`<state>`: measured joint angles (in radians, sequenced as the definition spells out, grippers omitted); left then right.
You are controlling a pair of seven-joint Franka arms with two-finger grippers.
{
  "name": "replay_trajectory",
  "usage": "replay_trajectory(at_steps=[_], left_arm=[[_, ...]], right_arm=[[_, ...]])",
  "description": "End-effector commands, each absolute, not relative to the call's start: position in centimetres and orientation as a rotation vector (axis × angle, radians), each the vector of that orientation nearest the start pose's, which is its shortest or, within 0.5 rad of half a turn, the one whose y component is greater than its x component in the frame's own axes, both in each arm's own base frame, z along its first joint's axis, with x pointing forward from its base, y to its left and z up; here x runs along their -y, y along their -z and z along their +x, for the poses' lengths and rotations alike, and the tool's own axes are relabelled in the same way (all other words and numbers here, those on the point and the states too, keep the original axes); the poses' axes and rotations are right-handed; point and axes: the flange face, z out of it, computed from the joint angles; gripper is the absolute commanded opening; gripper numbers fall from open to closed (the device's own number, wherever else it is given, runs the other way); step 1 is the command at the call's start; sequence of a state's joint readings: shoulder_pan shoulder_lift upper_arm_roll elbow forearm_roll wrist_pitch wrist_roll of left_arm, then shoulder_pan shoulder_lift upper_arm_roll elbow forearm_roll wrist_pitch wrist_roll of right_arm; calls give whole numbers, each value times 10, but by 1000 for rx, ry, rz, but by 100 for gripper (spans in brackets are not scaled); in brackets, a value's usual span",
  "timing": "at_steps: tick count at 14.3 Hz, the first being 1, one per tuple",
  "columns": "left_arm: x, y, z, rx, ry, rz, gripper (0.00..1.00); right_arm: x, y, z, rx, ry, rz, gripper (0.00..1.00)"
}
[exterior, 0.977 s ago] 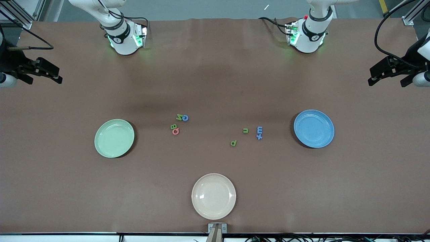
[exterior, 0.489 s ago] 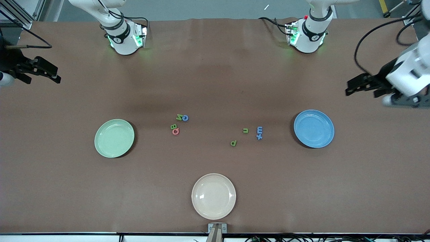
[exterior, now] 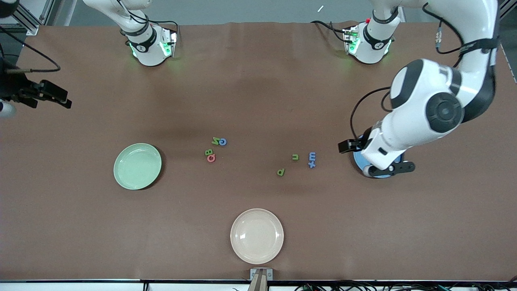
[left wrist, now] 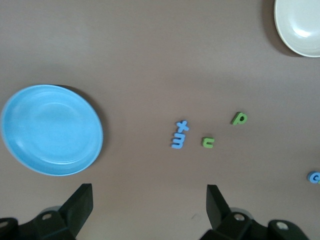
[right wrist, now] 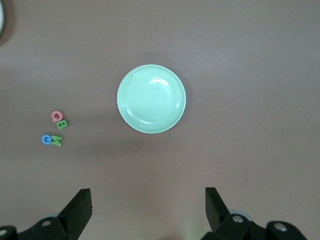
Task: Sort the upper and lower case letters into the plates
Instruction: 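Lower the right gripper to the pink Q while the left gripper nears the blue m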
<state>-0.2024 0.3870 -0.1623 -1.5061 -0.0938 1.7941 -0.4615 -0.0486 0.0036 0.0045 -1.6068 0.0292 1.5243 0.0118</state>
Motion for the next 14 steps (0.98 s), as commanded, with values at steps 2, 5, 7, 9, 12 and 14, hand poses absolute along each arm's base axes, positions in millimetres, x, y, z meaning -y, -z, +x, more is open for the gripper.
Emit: replay_trajectory(at_steps=[2, 5, 7, 9, 12, 14], left_arm=[[261, -408, 620, 327, -236, -3201, 100], [279, -355, 614, 362, -152, -3152, 100], [300, -322, 606, 385, -154, -3122, 100], [312, -299, 591, 303, -108, -3105, 100], [316, -266, 567, 271, -45, -3143, 100], [318, -247, 551, 250, -22, -3158, 100]], right_arm=[[31, -528, 590, -101, -276, -3086, 100], [-18, -494, 597, -100, -234, -3093, 100], [-72, -471, 600, -194, -187, -3089, 100], [-117, -452, 605, -238, -165, -3075, 100], [-187, -413, 607, -324, -132, -3074, 100], [-218, -379, 606, -338, -115, -3073, 100]])
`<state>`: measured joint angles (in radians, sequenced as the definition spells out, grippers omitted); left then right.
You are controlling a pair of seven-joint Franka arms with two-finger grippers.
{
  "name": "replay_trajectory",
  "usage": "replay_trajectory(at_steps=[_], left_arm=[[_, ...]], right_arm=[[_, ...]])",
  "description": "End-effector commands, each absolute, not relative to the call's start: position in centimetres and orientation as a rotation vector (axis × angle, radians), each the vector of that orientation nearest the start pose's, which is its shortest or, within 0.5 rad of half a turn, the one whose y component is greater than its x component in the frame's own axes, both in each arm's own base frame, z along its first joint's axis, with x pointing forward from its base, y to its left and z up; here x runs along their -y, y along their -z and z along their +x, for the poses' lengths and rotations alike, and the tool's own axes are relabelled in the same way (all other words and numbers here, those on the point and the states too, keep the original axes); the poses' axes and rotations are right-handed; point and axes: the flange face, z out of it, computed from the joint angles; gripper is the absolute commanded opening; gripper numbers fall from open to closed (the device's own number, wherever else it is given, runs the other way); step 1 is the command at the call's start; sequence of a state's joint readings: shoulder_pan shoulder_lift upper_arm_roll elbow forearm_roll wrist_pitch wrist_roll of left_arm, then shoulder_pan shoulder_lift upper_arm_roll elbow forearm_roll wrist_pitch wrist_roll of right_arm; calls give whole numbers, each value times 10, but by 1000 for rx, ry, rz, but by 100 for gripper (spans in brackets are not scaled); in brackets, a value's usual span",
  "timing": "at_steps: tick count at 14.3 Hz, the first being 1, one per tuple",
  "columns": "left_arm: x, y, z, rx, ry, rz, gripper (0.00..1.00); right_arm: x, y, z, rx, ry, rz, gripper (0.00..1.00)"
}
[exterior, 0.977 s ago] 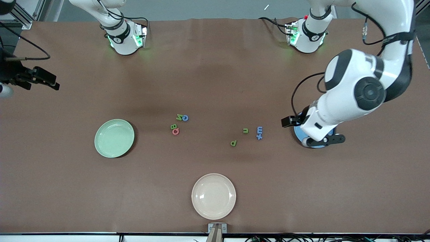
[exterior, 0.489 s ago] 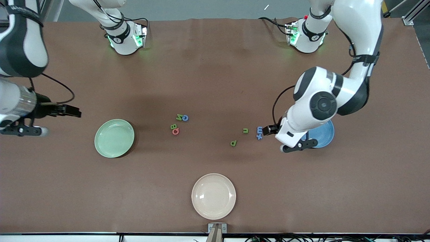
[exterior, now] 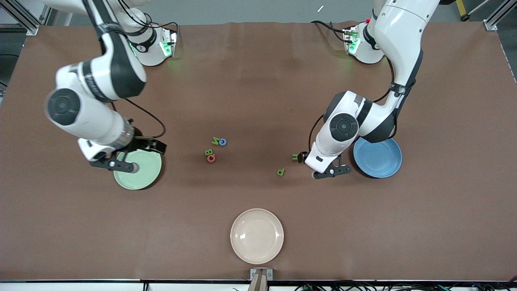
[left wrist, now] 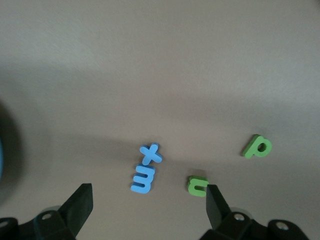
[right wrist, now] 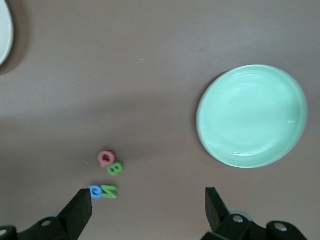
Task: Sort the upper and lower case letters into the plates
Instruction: 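Lower the right gripper to the pink Q while the left gripper nears the blue m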
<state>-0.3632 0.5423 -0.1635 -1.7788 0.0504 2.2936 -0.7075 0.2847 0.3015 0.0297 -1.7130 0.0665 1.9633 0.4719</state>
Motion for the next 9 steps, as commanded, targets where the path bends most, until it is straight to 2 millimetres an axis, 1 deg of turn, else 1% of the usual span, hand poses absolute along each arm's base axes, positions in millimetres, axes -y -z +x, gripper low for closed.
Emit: replay_trajectory(at_steps=[1, 3, 4, 5, 7, 9], left_arm=[[321, -238, 543, 234, -18, -3161, 100], [319, -227, 534, 229, -20, -3164, 100], [317, -220, 531, 228, -39, -3157, 100], [316, -214, 528, 227, -55, -3149, 100], [316, -206, 521, 213, -76, -3140, 97], [315, -198, 522, 186, -74, -3126, 95]], right_arm=[[-230, -365, 603, -337, -99, -3071, 100], [-247, -336, 593, -345, -52, -3064, 99], [-252, -321, 588, -331, -36, -3066, 97], [-257, -309, 585, -317, -30, -3067, 94], [-270, -284, 581, -342, -38, -3074, 81], [-284, -258, 579, -380, -13, -3064, 76]])
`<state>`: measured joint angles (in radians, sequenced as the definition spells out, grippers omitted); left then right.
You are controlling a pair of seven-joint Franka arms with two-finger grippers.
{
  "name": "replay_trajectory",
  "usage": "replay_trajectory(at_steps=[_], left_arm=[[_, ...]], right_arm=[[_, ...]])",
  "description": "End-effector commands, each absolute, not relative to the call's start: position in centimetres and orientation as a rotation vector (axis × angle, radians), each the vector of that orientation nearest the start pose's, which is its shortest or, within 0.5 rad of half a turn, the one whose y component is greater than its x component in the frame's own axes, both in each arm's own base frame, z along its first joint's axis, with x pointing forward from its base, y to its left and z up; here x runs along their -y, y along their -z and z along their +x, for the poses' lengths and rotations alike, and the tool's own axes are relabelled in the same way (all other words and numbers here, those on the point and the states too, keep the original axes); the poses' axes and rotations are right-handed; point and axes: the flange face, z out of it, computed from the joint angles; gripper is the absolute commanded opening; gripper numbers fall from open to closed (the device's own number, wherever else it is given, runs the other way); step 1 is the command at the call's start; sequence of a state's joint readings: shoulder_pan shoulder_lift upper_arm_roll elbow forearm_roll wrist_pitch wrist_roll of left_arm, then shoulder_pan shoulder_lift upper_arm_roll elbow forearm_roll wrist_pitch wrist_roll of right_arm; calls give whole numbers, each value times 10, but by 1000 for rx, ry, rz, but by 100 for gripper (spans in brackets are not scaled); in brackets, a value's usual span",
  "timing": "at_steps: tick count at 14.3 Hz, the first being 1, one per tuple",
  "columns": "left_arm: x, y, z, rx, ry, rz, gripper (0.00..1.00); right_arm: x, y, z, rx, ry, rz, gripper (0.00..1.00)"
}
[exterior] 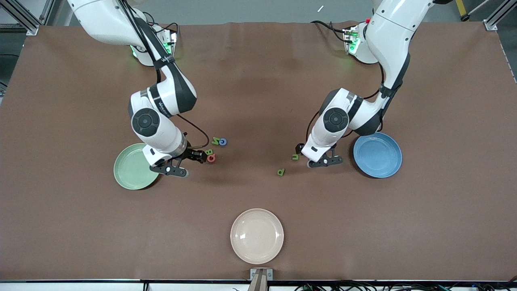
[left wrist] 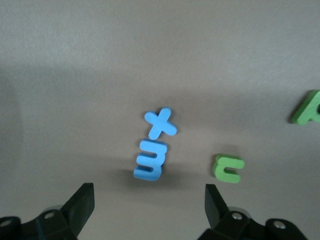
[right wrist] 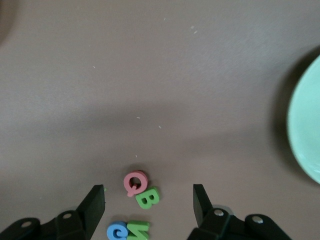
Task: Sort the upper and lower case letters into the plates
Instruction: 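Lower the right gripper to the pink Q while the left gripper nears the blue m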
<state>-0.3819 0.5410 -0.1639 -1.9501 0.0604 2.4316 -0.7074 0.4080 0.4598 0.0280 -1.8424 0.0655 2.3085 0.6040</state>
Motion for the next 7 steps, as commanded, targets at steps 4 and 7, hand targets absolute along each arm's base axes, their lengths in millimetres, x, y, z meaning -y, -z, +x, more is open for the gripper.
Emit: replay_trajectory(at_steps=[4, 7], left_arm=[[313, -186, 529, 155, 4, -3151, 90], [313, -181, 532, 149, 32, -3167, 83]], right_arm=[[-297, -222, 573, -383, -13, -3069, 72], [-308, -201, 567, -406, -12, -3071, 72]])
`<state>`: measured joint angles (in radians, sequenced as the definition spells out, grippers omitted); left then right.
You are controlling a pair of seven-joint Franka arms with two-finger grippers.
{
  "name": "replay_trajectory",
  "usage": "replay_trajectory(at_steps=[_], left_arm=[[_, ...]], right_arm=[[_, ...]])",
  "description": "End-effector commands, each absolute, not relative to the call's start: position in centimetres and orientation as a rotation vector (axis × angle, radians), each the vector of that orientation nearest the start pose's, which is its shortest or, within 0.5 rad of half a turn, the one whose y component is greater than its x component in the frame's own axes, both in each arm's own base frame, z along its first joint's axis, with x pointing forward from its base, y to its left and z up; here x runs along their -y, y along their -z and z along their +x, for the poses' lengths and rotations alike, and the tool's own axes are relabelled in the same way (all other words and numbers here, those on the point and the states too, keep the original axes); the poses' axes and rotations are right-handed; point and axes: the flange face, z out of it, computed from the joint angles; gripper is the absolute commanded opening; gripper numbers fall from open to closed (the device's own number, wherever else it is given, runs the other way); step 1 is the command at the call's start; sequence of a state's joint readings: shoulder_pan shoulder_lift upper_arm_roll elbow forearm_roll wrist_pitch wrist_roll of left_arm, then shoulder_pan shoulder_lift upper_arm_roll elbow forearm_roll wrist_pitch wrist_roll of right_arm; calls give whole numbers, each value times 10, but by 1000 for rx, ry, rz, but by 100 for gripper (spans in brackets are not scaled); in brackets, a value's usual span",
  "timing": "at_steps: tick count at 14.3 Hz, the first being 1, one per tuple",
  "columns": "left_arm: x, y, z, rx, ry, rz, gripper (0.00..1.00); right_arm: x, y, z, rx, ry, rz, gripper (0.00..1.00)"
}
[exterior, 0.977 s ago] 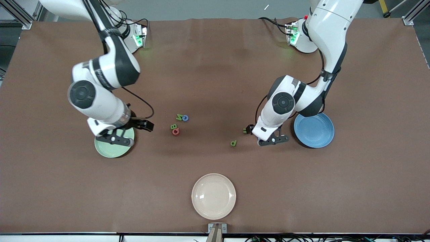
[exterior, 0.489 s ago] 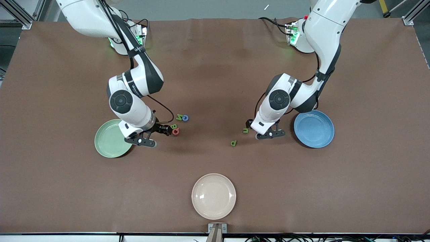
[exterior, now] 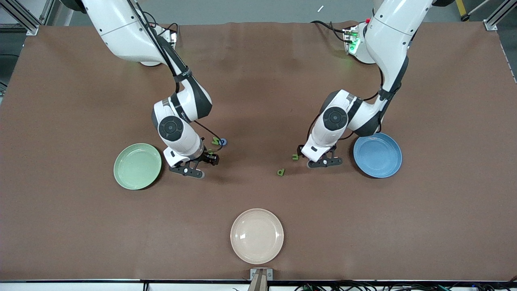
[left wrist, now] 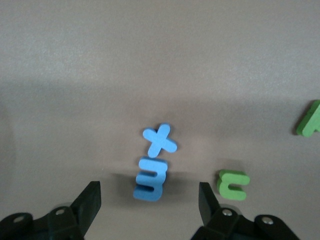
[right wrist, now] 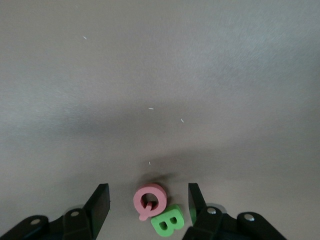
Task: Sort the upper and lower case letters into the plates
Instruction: 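Grasp the pink Q with the right gripper while the left gripper grasps the m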
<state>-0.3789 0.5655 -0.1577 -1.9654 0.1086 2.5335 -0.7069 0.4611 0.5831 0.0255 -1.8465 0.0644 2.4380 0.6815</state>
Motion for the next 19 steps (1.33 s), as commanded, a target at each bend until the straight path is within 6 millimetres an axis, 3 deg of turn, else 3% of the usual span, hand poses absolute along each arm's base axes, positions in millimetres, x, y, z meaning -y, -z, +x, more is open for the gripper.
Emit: replay_trajectory(at_steps=[1, 6, 12, 16, 19], left_arm=[[313, -178, 531, 149, 33, -3169, 81], [310, -173, 532, 148, 30, -3166, 57], [308, -185, 538, 163, 60, -3172, 14], [281, -232, 551, 189, 128, -3174, 9], [243, -274, 555, 201, 35, -3107, 8]], right_arm=[[-308, -198, 567, -405, -5, -3071, 72], [-313, -183, 561, -402, -24, -3080, 70], [-320, -179, 552, -433, -39, -3083, 63], [-318, -173, 548, -434, -58, -3092, 56], [-317, -171, 546, -435, -68, -3096, 38]])
